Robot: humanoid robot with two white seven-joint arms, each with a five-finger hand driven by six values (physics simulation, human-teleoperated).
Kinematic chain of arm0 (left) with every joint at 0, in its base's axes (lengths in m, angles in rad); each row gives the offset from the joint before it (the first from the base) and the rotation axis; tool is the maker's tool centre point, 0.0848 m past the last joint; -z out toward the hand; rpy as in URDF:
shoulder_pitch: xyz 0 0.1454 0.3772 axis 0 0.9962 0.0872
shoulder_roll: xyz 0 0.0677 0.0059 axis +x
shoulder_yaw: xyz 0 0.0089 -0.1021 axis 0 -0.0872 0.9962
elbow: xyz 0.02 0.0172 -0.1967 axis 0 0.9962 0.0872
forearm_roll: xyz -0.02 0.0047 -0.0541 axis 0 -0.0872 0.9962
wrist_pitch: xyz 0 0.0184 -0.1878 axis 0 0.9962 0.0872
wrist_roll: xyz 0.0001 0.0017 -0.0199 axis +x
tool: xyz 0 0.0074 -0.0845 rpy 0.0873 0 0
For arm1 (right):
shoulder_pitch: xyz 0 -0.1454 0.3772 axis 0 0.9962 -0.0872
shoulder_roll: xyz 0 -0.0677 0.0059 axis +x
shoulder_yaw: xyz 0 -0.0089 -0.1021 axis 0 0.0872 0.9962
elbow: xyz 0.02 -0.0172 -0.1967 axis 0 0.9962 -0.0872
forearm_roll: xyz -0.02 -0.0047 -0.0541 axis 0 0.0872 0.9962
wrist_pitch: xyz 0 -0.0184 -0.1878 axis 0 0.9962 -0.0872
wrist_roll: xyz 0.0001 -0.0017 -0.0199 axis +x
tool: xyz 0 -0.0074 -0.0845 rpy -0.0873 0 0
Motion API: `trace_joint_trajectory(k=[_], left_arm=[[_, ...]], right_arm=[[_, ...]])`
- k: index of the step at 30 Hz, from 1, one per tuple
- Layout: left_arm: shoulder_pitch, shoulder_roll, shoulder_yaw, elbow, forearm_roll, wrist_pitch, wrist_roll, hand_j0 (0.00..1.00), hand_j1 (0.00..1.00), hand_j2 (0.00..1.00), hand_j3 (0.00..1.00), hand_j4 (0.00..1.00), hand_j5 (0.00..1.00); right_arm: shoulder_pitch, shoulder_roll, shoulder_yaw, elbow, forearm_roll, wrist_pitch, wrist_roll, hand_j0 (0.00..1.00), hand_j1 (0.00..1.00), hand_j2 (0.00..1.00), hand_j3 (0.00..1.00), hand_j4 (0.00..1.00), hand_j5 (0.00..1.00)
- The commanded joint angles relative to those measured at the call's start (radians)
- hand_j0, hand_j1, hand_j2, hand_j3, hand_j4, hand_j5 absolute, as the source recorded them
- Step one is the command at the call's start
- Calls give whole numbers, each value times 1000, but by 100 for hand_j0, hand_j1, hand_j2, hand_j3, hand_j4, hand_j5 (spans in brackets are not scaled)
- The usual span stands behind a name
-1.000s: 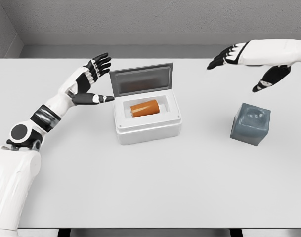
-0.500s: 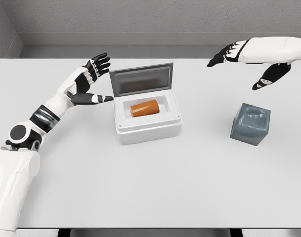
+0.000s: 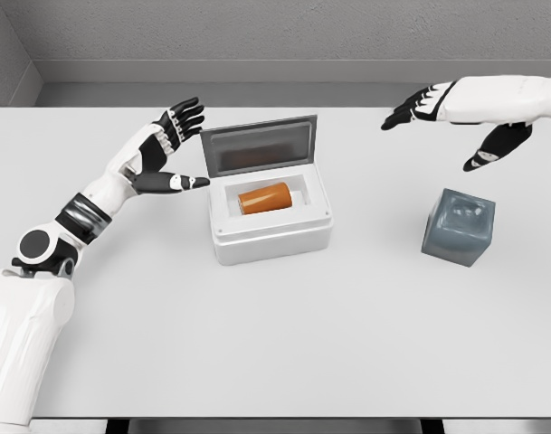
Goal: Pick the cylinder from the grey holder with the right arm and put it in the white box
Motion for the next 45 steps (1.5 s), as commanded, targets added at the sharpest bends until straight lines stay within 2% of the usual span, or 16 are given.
trace_joint_trajectory(k=[1, 6, 34, 45], left_arm=[[0, -2, 0, -7, 6, 0, 0, 100, 100, 100, 100, 100, 100], [6, 3, -23, -24, 5, 0, 0, 100, 100, 100, 100, 100, 100], [28, 17, -20, -61, 14, 0, 0, 100, 100, 100, 100, 100, 100], [46, 29, -20, -108, 34, 0, 0, 100, 100, 100, 100, 100, 100]], right_arm=[[0, -1, 0, 0, -6, 3, -4, 100, 100, 100, 100, 100, 100], [-2, -4, -4, 2, -6, 3, -5, 100, 100, 100, 100, 100, 100], [-6, 7, -4, 0, -6, 3, -7, 100, 100, 100, 100, 100, 100], [-12, 5, -7, 0, -8, 3, -8, 100, 100, 100, 100, 100, 100]])
